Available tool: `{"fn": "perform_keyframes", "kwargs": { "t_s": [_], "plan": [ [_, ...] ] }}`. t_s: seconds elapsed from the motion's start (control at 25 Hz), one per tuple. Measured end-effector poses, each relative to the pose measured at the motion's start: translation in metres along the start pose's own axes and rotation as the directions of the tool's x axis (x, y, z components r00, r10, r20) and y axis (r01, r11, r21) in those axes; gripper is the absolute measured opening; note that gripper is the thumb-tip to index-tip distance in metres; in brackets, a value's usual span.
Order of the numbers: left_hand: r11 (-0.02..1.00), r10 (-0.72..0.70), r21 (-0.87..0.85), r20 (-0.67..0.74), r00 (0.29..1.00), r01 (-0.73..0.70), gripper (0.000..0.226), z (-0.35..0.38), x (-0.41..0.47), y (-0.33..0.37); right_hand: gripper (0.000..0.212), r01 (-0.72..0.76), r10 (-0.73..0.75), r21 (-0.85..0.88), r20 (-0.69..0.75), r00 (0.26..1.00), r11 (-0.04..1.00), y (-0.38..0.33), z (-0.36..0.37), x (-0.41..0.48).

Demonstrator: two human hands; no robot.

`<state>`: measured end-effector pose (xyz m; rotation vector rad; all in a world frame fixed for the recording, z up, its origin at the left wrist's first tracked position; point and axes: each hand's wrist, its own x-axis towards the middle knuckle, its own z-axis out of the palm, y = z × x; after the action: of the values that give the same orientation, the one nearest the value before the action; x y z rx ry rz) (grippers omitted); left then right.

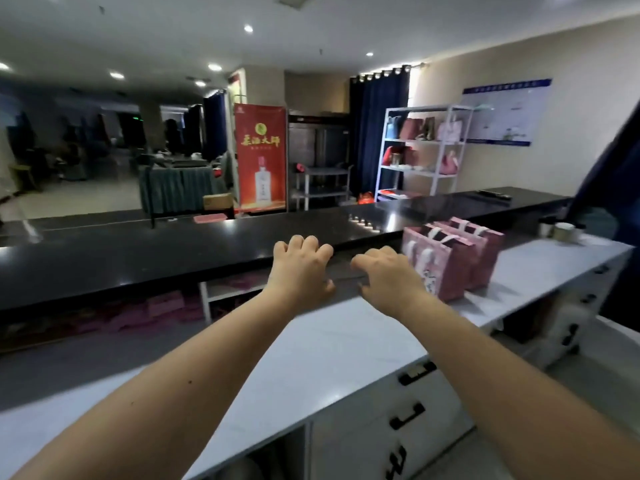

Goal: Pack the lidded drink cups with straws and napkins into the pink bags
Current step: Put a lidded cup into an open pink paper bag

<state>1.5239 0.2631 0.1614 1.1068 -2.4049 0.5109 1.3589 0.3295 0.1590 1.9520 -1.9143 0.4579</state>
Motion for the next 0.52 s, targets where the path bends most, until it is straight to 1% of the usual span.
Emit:
{"fn": "perform_keyframes", "kwargs": {
  "t_s": [0.08,0.16,0.2,0.28,0.4,0.52],
  "plan": [
    [0.995,0.052,-0.091,0.017,0.999,-0.050,0.051,0.037,0.028,0.064,0.033,-0.102,0.105,-0.068,0.042,0.994,0.992,0.068,0.016,-0.033],
    [0.982,0.122,-0.154,0.065,0.990,-0.111,0.052,0.074,0.045,0.121,0.033,-0.204,0.215,-0.151,0.061,0.975,0.967,0.127,0.034,-0.065],
    [0.975,0.151,-0.180,0.091,0.984,-0.133,0.052,0.093,0.053,0.151,0.032,-0.267,0.281,-0.184,0.052,0.958,0.946,0.158,0.040,-0.082],
    [0.967,0.176,-0.206,0.101,0.979,-0.153,0.053,0.115,0.061,0.184,0.032,-0.359,0.371,-0.215,0.017,0.928,0.908,0.199,0.045,-0.105],
    [0.937,0.258,-0.270,0.114,0.959,-0.220,0.056,0.154,0.087,0.244,0.039,-0.508,0.523,-0.191,0.033,0.852,0.840,0.261,0.059,-0.135],
    [0.899,0.324,-0.364,0.176,0.929,-0.244,0.056,0.197,0.094,0.290,0.043,-0.575,0.592,-0.164,0.089,0.801,0.802,0.290,0.088,-0.158]
  ]
}}
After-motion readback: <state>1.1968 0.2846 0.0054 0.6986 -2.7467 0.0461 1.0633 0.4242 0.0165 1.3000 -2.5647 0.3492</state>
